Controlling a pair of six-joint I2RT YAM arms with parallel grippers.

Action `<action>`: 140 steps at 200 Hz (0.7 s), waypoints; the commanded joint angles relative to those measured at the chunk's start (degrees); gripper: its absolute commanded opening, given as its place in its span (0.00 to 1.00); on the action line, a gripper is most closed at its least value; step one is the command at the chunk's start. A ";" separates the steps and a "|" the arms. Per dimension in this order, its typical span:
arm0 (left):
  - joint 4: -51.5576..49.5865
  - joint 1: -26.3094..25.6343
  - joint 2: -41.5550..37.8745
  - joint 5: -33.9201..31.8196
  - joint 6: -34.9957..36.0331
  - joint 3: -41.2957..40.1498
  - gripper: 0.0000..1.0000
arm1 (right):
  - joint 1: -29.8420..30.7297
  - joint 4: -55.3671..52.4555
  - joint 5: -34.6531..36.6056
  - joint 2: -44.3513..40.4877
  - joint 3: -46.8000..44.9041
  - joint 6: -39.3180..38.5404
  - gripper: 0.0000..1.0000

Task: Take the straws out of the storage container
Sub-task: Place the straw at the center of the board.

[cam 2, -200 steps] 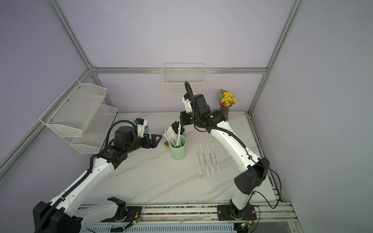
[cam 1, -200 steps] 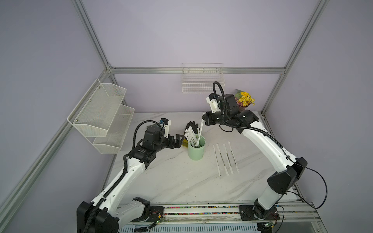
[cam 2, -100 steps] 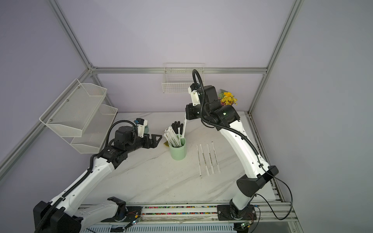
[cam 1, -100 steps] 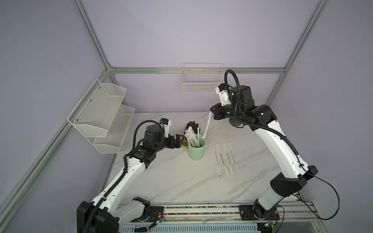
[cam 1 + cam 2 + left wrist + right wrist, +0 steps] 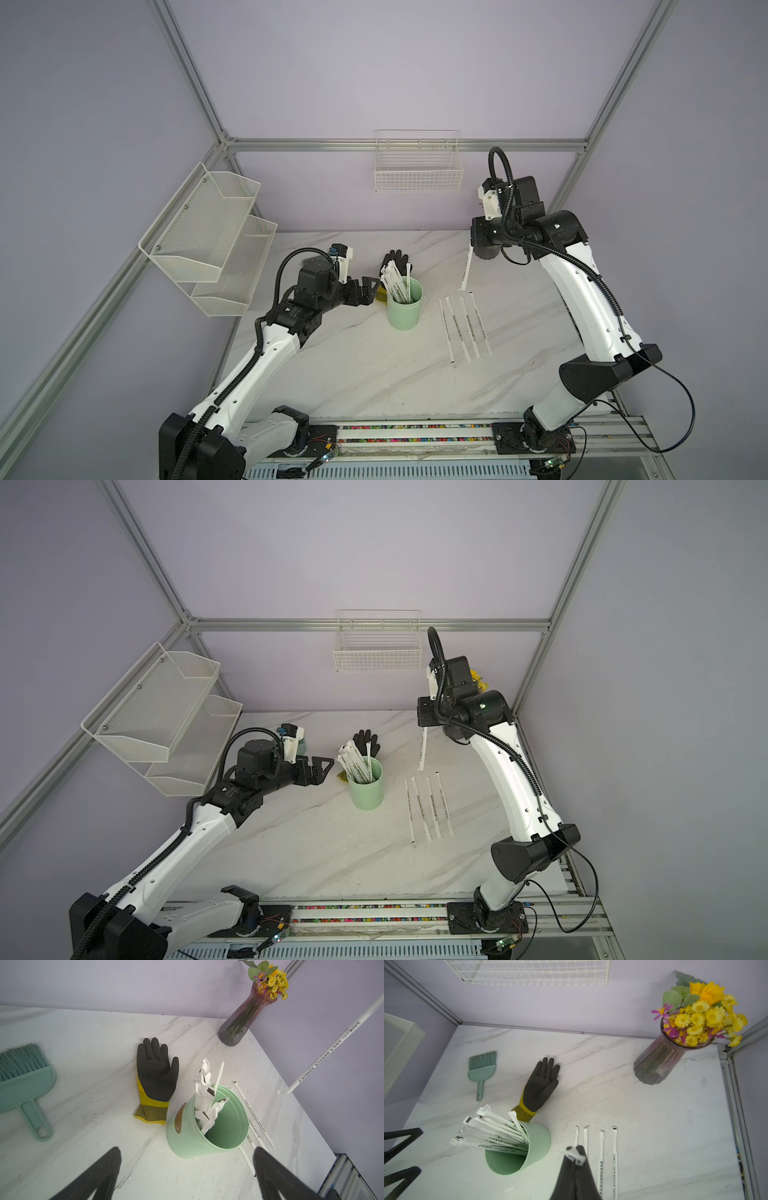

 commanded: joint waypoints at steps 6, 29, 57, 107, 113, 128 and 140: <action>2.36 -0.25 -0.59 0.70 0.02 0.52 0.98 | -2.07 -3.98 2.80 0.26 -2.66 -1.30 0.00; 2.39 -0.25 -0.42 0.66 0.12 0.52 0.98 | -3.24 -6.52 4.77 1.97 -3.54 -1.30 0.00; 2.54 -0.25 -0.24 0.79 0.11 0.44 0.98 | -4.56 -8.24 5.64 3.42 -5.20 -1.15 0.00; 2.33 -0.25 -0.19 0.90 0.25 0.53 0.98 | -6.16 -9.33 7.54 6.02 -9.43 -1.30 0.00; 2.23 -0.25 -0.24 0.81 0.30 0.52 0.98 | -6.42 -9.35 7.75 6.33 -9.85 -1.29 0.00; 2.09 -0.25 -0.33 0.68 0.35 0.61 0.98 | -6.82 -9.26 8.21 7.27 -10.96 -1.28 0.00; 1.95 -0.25 -0.42 0.62 0.39 0.61 0.98 | -7.24 -9.13 8.58 8.00 -11.65 -1.44 0.00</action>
